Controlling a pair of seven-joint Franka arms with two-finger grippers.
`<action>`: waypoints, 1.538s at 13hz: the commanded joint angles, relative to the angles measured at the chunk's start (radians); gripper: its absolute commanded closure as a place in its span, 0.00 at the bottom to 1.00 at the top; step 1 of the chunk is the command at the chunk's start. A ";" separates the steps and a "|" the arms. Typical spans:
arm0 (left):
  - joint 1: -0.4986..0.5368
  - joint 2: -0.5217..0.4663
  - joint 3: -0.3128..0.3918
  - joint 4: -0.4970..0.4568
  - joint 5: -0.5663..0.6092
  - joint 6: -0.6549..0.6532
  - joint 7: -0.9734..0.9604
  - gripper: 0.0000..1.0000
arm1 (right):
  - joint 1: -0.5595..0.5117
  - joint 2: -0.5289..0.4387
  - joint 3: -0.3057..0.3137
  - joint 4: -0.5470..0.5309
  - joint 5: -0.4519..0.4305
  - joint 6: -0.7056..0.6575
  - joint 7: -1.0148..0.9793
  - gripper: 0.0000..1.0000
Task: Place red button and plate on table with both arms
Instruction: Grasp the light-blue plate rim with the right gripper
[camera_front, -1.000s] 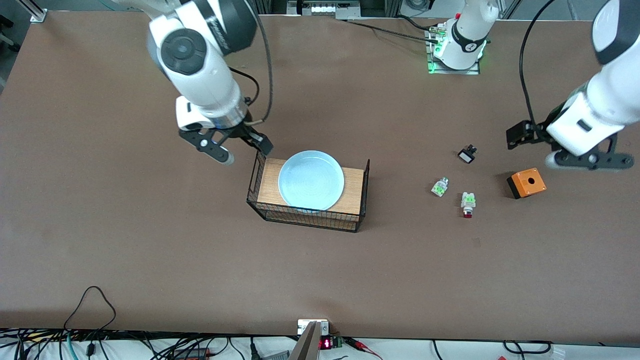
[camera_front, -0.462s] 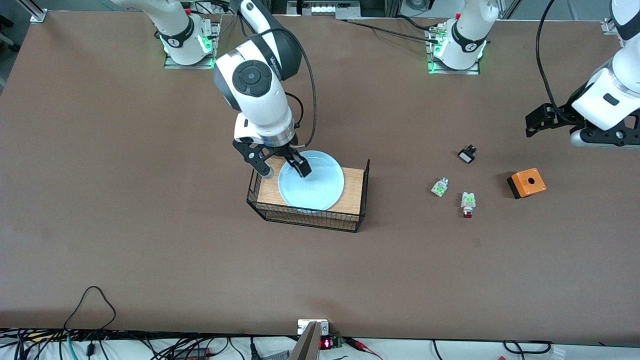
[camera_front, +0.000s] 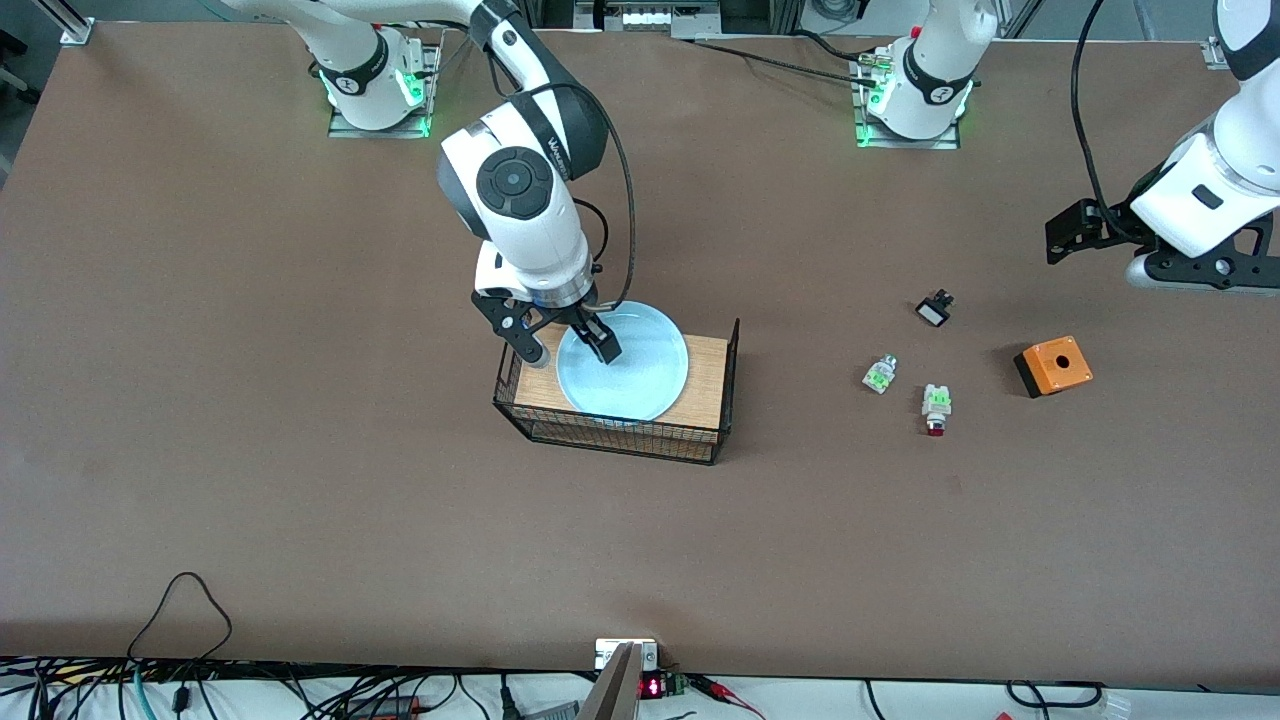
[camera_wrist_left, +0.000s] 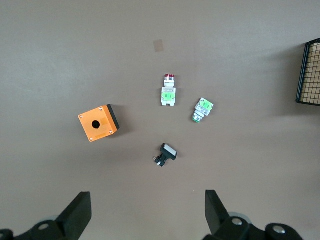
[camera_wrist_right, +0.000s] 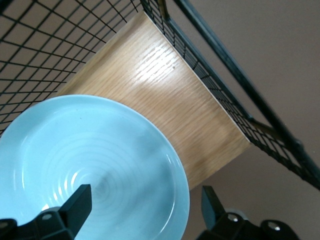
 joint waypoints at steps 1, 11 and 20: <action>-0.002 -0.016 -0.004 0.000 0.031 -0.017 0.015 0.00 | 0.002 0.032 -0.006 0.024 0.069 0.006 0.012 0.04; -0.002 -0.015 0.006 0.000 0.031 -0.015 0.023 0.00 | 0.002 0.036 -0.006 0.023 0.074 0.011 0.009 0.59; -0.003 -0.010 -0.001 0.006 0.029 -0.014 0.018 0.00 | -0.009 0.026 -0.007 0.023 0.072 -0.006 -0.002 0.93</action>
